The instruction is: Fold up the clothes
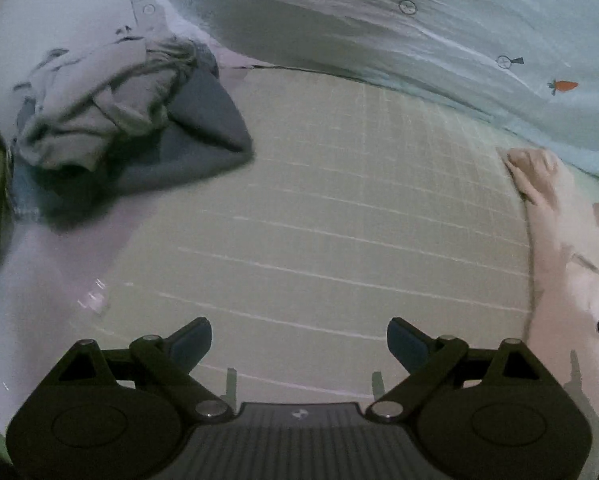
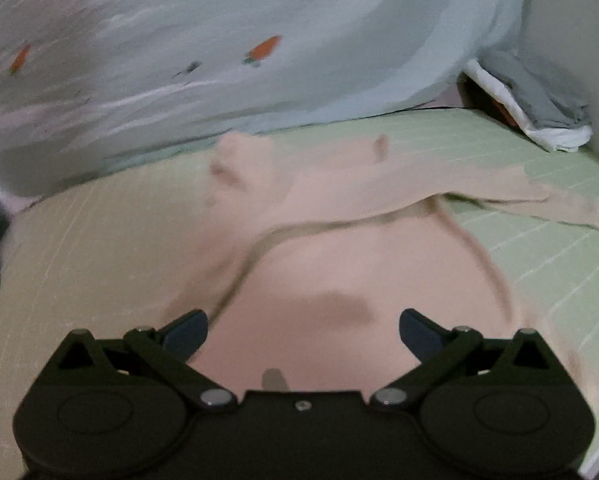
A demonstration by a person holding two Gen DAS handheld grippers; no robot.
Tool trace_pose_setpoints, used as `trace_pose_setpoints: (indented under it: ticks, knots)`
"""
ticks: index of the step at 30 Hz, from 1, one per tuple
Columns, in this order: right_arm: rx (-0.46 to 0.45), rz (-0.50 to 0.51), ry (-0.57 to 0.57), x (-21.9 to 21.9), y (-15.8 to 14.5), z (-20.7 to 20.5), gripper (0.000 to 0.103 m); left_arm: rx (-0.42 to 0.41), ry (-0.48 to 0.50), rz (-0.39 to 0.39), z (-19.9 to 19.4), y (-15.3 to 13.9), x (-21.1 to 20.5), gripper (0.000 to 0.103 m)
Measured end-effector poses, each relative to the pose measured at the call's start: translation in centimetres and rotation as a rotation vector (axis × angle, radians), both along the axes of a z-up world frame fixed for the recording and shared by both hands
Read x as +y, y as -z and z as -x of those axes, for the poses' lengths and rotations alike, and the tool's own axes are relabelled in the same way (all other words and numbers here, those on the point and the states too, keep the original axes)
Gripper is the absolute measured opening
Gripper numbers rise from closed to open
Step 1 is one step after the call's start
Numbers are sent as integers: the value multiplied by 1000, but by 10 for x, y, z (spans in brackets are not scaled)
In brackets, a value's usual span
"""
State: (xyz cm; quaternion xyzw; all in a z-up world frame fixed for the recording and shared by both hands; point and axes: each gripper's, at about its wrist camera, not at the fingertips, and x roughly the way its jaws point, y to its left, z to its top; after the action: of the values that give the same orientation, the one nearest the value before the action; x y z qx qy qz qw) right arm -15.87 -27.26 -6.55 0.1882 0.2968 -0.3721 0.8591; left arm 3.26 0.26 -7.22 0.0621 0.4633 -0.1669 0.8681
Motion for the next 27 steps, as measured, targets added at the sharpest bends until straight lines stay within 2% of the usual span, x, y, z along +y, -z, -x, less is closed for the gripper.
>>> trace_pose_setpoints:
  ticks: [3, 9, 11, 15, 16, 17, 22, 27]
  knots:
    - [15, -12, -27, 37, 3, -19, 102, 0, 21, 1, -4, -6, 25, 95]
    - [77, -10, -100, 80, 18, -44, 78, -5, 52, -13, -18, -6, 61, 95]
    - [83, -46, -104, 81, 24, -47, 56, -5, 47, -10, -20, -6, 72, 95]
    - [62, -80, -116, 72, 18, -37, 26, 25, 24, 17, -26, -3, 80, 95]
    - [54, -85, -120, 69, 16, -34, 13, 32, 24, 26, -26, -2, 80, 95]
    - [46, -91, -123, 67, 13, -30, 7, 36, 25, 35, -27, -2, 78, 95]
    - [9, -110, -123, 50, 0, -7, 3, 46, 42, 89, -25, -1, 63, 95]
    - [5, -72, -77, 9, -19, 31, 3, 60, 56, 118, -20, 0, 45, 95]
